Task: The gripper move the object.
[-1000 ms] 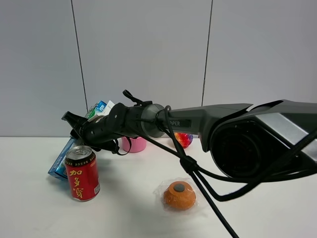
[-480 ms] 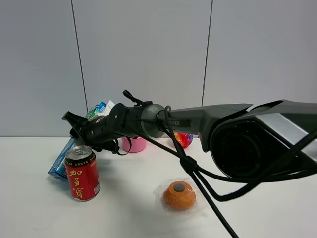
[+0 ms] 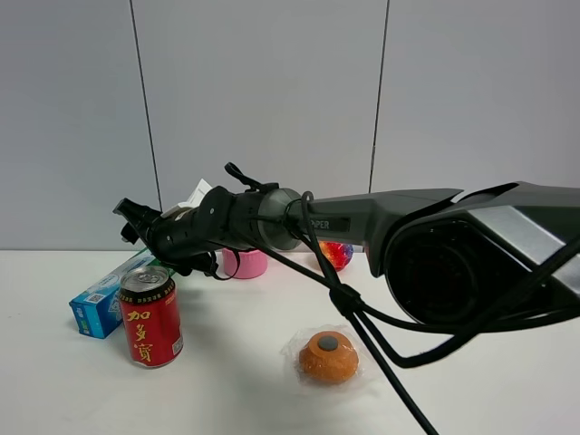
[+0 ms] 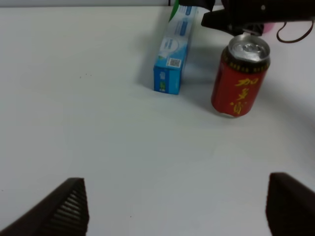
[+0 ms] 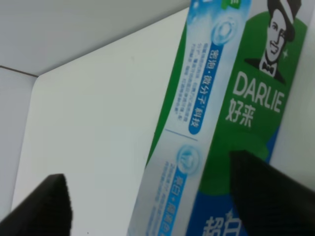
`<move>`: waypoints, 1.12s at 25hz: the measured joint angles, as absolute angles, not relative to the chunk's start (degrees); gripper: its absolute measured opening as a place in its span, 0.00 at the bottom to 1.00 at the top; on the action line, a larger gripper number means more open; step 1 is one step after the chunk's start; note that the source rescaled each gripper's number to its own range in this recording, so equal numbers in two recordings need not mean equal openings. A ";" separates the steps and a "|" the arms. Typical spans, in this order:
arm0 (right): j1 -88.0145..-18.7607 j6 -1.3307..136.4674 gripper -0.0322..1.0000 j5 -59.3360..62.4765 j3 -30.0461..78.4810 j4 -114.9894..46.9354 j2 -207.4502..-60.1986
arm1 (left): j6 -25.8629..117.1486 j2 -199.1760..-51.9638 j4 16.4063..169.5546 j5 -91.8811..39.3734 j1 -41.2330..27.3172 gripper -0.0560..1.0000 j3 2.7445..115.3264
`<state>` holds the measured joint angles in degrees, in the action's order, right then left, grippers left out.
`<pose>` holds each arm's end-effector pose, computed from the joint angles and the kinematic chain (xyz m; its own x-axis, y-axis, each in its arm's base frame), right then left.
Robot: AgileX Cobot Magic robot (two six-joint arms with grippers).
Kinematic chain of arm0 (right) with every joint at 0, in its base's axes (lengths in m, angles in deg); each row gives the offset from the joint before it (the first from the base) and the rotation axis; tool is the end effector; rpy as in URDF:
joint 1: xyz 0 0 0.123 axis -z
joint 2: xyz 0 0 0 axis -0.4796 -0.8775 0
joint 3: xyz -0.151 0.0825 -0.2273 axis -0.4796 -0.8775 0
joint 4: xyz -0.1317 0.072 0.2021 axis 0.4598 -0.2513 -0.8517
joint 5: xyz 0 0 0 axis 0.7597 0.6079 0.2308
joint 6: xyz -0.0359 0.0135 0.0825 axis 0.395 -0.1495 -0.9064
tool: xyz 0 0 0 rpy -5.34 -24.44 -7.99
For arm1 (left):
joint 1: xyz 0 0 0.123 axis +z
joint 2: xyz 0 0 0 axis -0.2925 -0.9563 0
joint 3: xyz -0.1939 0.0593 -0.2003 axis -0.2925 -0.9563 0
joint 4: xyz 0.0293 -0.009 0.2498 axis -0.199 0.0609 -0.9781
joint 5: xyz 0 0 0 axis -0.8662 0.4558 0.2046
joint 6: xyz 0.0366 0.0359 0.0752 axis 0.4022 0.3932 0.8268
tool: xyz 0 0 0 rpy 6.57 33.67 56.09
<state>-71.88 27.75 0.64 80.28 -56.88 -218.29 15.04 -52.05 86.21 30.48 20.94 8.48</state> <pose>0.4369 0.4198 0.1087 -0.7357 0.3168 -0.5987 -0.2808 0.6616 0.6953 -0.0063 -0.0097 0.2797 -0.4378 -0.0276 -0.8986 0.0244 0.9988 -0.0425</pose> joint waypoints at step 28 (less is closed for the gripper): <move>-71.88 58.35 0.73 51.27 80.48 -18.53 -171.82 | 15.04 -52.05 86.21 30.48 20.94 1.00 8.48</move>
<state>-71.88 58.35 51.27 80.48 -18.53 -171.82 15.04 -52.05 86.21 30.48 20.94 8.48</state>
